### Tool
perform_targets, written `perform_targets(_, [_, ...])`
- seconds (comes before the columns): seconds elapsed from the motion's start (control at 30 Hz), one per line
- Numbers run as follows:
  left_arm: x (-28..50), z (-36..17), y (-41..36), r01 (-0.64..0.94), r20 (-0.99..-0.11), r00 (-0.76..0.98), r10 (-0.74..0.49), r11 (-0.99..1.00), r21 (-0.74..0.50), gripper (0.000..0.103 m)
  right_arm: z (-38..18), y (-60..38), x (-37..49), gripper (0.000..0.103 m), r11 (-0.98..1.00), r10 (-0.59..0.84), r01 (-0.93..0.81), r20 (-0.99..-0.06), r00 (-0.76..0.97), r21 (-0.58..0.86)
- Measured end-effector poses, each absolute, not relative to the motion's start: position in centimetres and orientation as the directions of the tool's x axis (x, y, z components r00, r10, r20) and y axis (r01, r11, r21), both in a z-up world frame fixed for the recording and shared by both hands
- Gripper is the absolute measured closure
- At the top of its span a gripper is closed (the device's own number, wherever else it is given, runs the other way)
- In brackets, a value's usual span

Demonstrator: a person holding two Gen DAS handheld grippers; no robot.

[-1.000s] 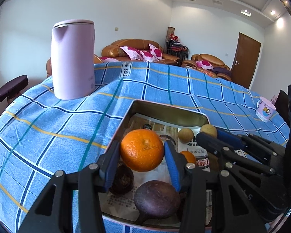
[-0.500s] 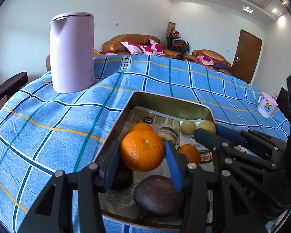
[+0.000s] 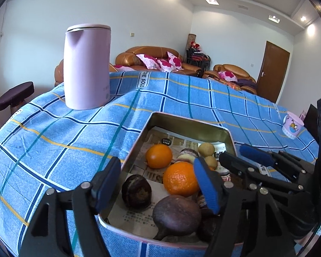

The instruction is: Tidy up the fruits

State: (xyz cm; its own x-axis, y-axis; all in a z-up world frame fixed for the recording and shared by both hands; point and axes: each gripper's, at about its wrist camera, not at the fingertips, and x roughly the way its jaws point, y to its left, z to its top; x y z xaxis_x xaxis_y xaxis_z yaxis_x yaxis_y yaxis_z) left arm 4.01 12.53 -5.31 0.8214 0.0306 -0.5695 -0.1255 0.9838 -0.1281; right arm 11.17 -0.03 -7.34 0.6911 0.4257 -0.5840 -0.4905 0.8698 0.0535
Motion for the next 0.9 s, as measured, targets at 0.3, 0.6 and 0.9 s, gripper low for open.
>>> perform_targets(0.3, [2.9,-4.1,12.4,-0.130,-0.523,0.852,0.040,0.982,-0.137,0.015,-6.0,-1.6,9.9,0.050,0.876,0.435,-0.478,-0.549,0.714,0.074])
perform_targets(0.6, [2.5,-3.6,12.4,-0.141,-0.511,0.858,0.053,0.981,-0.134,0.014,-4.8,-2.2,9.0,0.049,0.877,0.444,-0.474,-0.516,0.732,0.082])
perform_targets(0.9, [2.4,-3.5,12.3,-0.141,-0.511,0.858,0.053,0.981,-0.134,0.014,-4.4,-2.6,8.7,0.048,0.877,0.445,-0.475,-0.507,0.738,0.078])
